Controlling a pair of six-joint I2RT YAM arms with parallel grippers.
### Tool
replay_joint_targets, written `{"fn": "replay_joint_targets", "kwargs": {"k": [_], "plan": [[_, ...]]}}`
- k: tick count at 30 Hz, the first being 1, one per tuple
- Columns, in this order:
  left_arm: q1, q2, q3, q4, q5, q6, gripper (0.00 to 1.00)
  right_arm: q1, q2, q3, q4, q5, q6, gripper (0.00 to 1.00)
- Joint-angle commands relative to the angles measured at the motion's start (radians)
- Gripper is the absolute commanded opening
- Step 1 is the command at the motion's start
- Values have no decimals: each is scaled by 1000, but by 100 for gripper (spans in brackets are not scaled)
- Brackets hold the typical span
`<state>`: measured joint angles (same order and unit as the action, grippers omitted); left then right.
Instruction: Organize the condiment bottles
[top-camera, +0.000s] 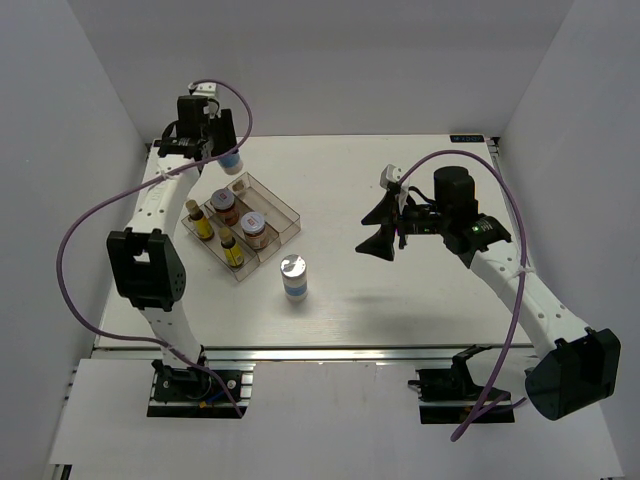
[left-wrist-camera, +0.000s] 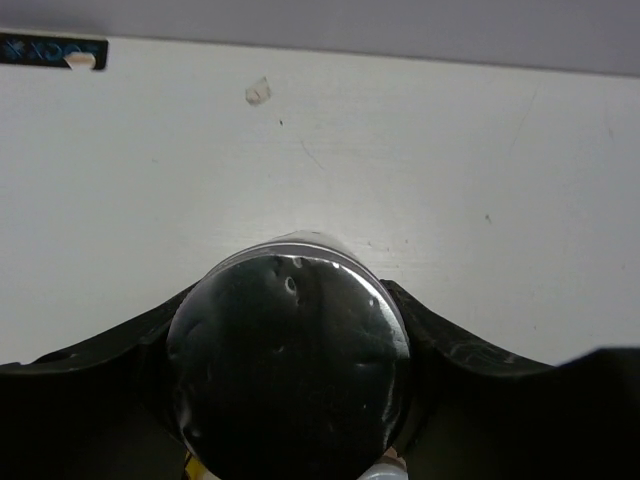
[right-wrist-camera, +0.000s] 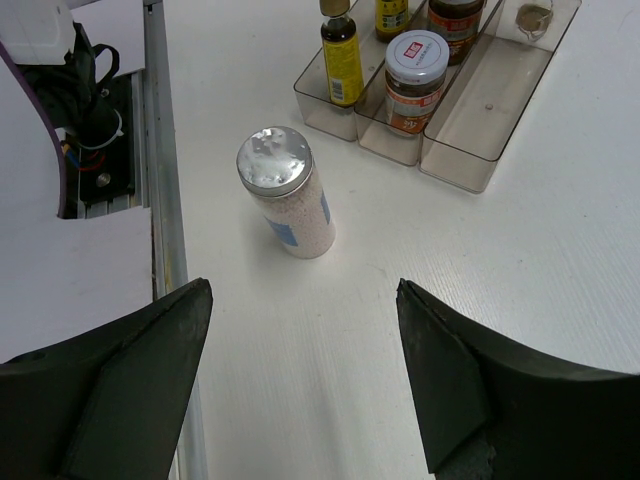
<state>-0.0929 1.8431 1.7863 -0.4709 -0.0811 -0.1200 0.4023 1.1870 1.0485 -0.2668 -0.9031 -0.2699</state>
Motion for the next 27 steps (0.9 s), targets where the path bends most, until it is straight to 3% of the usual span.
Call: {"fn": "replay_joint_targets", "kwargs": {"k": [1,11,21,26,27], "plan": [[1,-22,-2,-11,79,5,1,4,10,-10,5,-11,-8,79],[-5,47,-4,-37,161,14,0,4,14,-10,1,-7,-9,79],[-19,102,-30,-28,122,26,0,6,16,-7,1,-5,-14,79],[-24,113,-53,-2,110,28,6,6,19,-8,-2,-5,-15,79],[-24,114,-57,11,109,26,10,4,20,-8,-2,-5,-15,79]]}}
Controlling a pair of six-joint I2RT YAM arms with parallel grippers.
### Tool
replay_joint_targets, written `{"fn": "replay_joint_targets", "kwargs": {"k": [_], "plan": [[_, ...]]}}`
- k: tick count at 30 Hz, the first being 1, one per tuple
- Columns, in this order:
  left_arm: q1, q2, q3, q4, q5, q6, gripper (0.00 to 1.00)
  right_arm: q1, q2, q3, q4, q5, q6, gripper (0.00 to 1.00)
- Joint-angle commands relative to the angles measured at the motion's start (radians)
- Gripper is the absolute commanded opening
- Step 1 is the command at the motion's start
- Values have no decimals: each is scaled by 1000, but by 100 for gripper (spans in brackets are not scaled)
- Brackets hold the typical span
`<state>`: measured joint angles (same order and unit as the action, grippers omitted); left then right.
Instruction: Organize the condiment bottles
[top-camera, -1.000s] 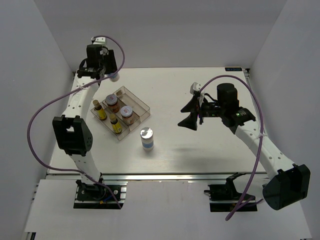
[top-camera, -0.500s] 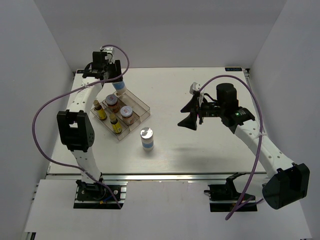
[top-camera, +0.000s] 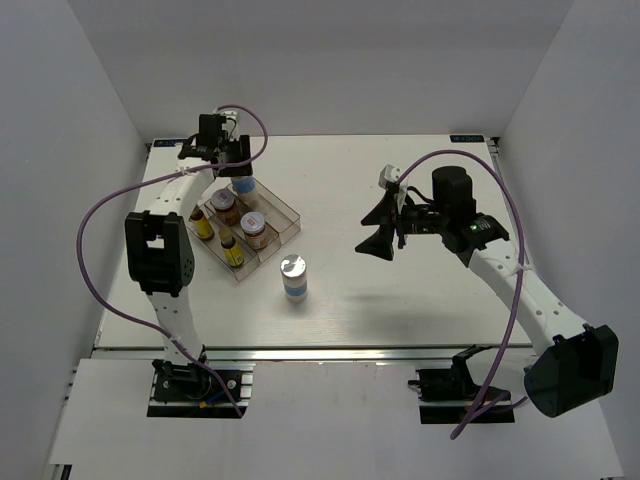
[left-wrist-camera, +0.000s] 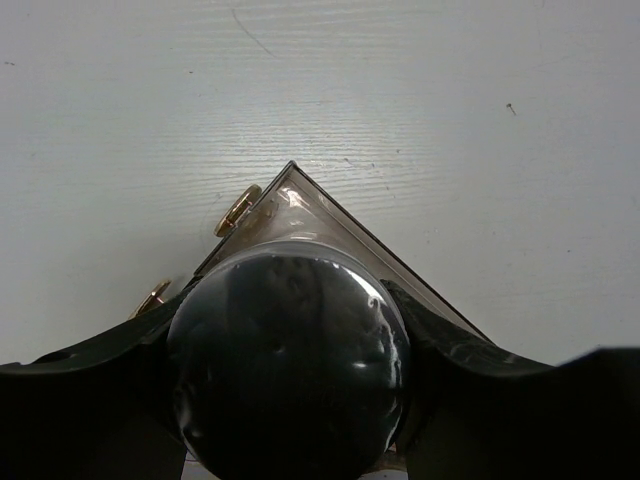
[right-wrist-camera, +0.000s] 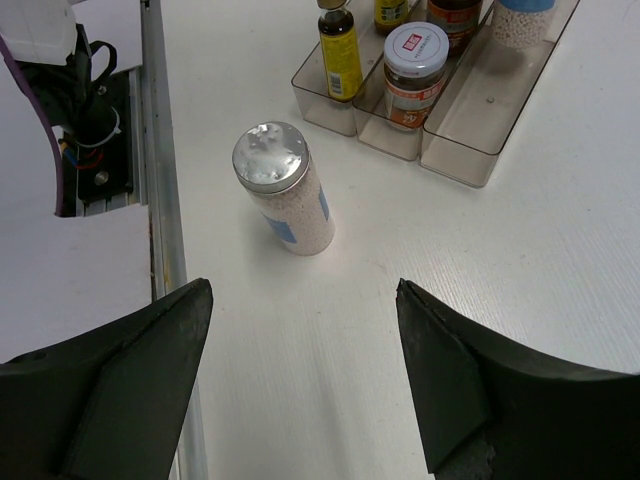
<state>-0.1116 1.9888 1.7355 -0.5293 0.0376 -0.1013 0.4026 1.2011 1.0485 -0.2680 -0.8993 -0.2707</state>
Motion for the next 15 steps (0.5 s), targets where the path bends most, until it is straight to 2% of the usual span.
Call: {"fn": "replay_joint_targets", "kwargs": {"k": [1,3,5,6,7,9,10,13,15], "plan": [[-7,-31,-16,77,-10,6,14,4,5,-8,0,-7,-16,79],[-11,-25,-24,86,-10,6,20,5,6,-8,-2,-7,-18,79],[-17,-21,-27,86,-11,8,31,5,8,-8,-5,-9,-18,79],[-17,-15,-27,87,-13,8,38,5,11,-8,-5,-13,-19,79],[-22,-13,-30,88,-15,9,50,5,15,-7,-8,-19,-19,80],[-25,-13,-33,87,-19,12,60,5,21,-5,-13,-29,-28,80],[-29,-12,-33,88,-21,15,69,5,23,-5,-17,-30,-32,80],[-33,-16,-27,81,-22,21,80,5,29,-1,-31,-44,-48,81],[-36,-24,-11,71,-22,28,83,5,32,-2,-37,-52,-55,82]]}}
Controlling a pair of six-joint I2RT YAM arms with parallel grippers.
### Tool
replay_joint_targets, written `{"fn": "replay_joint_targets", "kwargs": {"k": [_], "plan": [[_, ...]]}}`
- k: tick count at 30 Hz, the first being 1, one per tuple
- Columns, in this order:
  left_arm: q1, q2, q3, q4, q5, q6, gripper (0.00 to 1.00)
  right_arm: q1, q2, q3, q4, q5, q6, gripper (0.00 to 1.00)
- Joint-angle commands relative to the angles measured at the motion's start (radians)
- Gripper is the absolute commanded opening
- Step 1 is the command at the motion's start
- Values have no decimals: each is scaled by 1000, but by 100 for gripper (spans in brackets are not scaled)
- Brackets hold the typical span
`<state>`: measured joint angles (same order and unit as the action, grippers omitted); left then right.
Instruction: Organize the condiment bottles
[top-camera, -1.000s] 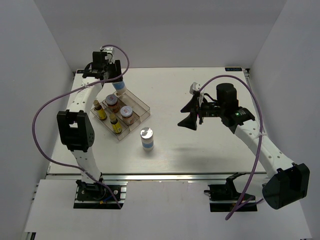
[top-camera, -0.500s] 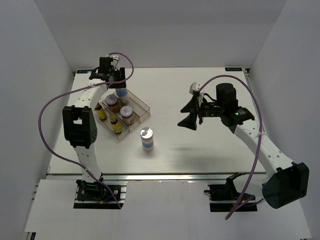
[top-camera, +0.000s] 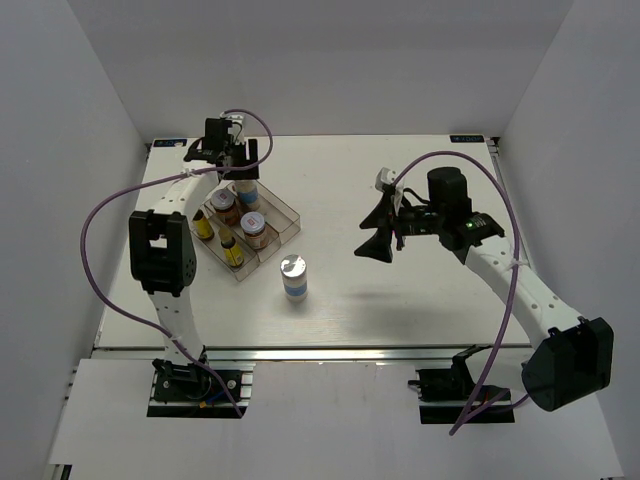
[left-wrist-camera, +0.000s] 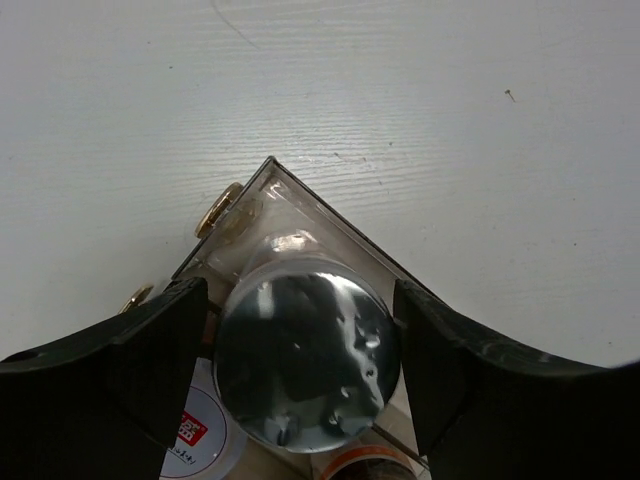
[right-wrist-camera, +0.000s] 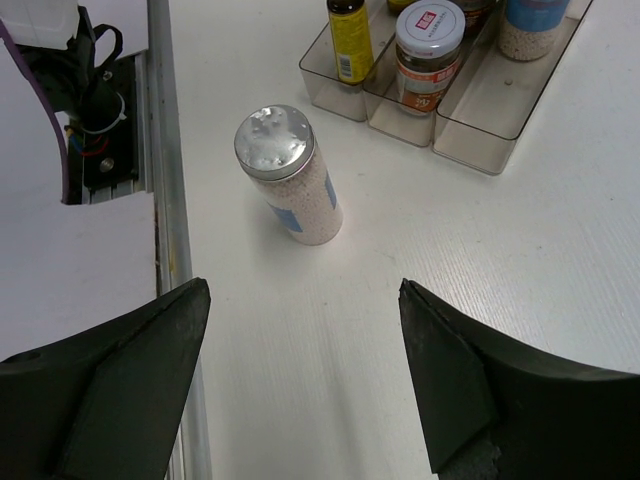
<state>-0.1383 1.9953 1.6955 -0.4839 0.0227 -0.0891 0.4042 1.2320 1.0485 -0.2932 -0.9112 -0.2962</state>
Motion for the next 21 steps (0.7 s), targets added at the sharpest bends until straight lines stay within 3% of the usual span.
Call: {"fn": "replay_joint_targets", "kwargs": {"k": [1,8,11,13,16,18,19,21], "plan": [[-10,-33,36,19,-6,18,85,4,0,-2,-14,-41,-38,82],[-14,-133,69,-2,-9,23,88,13,-26,-28,28,-48,-49,83],[-14,-241,38,19,-101,22,86,88,-39,-67,72,6,-58,82],[-12,-311,-22,34,-238,6,83,226,-48,-93,94,144,-103,81],[-9,-495,-203,119,-418,-3,82,401,-42,-137,149,340,-182,84],[-6,-656,-319,194,-481,-21,87,438,-2,-136,164,412,-172,89],[-4,-772,-442,217,-519,-29,95,443,15,-122,164,437,-160,89],[-6,-890,-572,295,-532,-43,98,455,61,-116,181,506,-112,89]]}}
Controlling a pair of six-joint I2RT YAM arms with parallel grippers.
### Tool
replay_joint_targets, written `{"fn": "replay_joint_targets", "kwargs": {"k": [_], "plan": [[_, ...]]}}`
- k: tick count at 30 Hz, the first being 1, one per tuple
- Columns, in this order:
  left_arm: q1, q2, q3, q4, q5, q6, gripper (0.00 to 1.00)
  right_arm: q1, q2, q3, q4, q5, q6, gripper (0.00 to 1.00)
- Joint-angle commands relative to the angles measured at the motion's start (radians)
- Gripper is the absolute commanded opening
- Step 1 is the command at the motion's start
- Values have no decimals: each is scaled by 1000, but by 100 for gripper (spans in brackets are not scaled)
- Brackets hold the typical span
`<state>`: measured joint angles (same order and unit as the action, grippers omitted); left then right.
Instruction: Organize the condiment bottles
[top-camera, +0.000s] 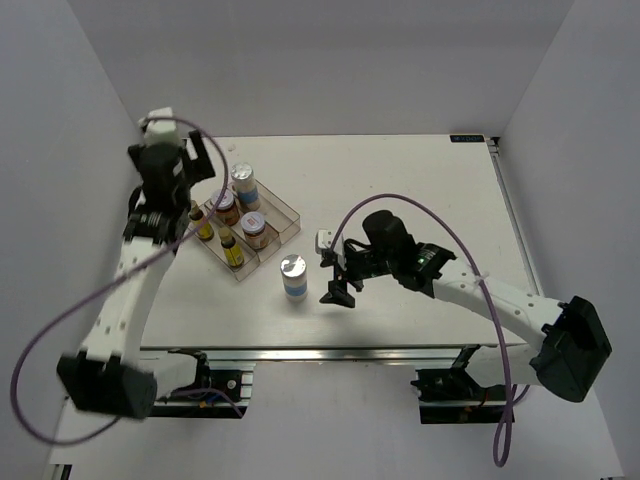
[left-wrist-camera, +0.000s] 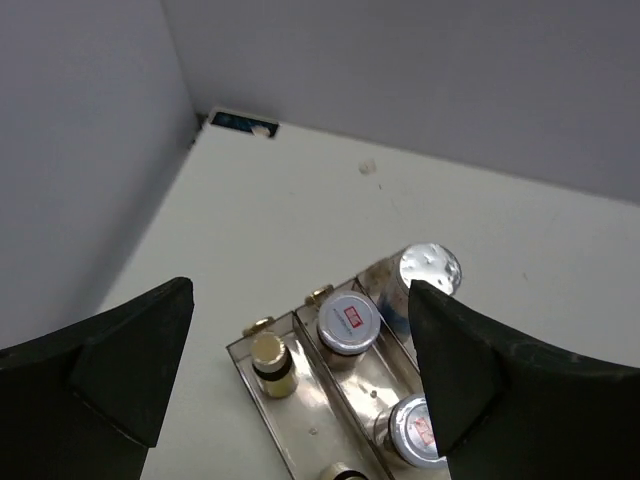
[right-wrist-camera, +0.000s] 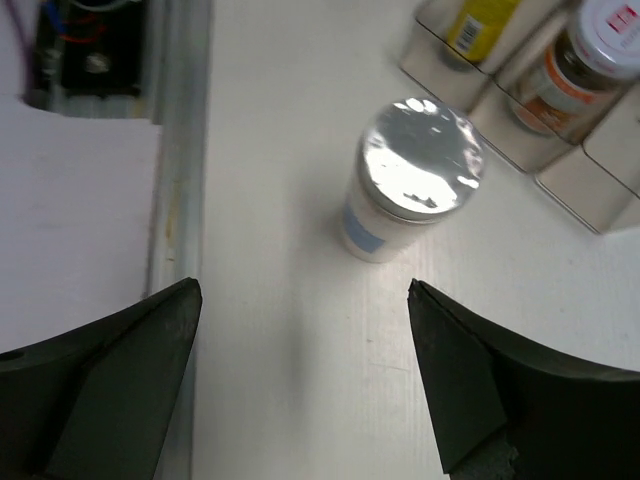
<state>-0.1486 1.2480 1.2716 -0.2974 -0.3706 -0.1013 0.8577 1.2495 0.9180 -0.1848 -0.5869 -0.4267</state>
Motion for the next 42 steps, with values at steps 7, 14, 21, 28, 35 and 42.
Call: {"fn": "replay_joint_targets", "kwargs": {"k": [7,14,21,28,35,42], "plan": [[4,-591,-535,190,-226,-51,98,104,188,41,111,349,86,89],[3,-737,-597,115,-251,-63,98,152,294,64,166,326,118,89],[4,-754,-598,126,-221,-57,98,152,295,28,366,355,183,89],[3,-777,-609,139,-222,-46,98,152,385,140,390,364,253,89],[4,-772,-615,147,-188,-41,98,152,432,157,436,397,281,85],[3,-769,-617,149,-174,-40,98,152,401,130,462,400,267,38]]}}
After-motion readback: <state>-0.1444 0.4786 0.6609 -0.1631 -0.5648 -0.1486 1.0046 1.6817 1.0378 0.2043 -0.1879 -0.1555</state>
